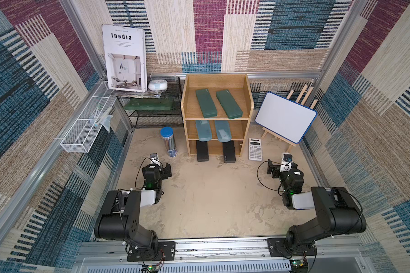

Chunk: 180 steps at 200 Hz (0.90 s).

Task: Place the pencil cases on the shelf according to color
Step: Reset both arms

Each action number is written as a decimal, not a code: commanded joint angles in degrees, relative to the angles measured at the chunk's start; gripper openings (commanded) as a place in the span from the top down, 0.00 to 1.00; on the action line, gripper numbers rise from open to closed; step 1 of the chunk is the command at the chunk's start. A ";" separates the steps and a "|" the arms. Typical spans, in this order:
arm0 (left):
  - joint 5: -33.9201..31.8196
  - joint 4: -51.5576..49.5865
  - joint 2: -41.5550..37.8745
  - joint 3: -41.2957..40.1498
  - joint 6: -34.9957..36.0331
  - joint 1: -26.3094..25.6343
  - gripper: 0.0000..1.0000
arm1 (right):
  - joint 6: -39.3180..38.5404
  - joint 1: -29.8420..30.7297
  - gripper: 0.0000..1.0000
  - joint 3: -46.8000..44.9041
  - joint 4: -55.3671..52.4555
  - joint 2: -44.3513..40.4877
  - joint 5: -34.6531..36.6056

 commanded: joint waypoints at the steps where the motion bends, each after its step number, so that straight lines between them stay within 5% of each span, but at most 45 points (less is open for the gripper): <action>1: 0.39 1.33 -0.17 -0.14 0.14 0.09 0.00 | 0.34 -0.05 0.01 0.16 0.80 0.03 0.57; 24: 11.33 1.88 -0.16 -0.47 4.55 0.33 0.00 | 0.30 0.02 0.01 0.18 0.78 -0.01 0.55; 47: 7.48 0.80 0.33 0.48 2.02 0.78 0.00 | 0.26 -0.05 0.01 0.16 0.81 -0.01 0.55; 180: 8.15 0.43 0.33 0.69 1.43 1.43 0.00 | 0.33 -0.01 0.01 0.20 0.78 0.03 0.51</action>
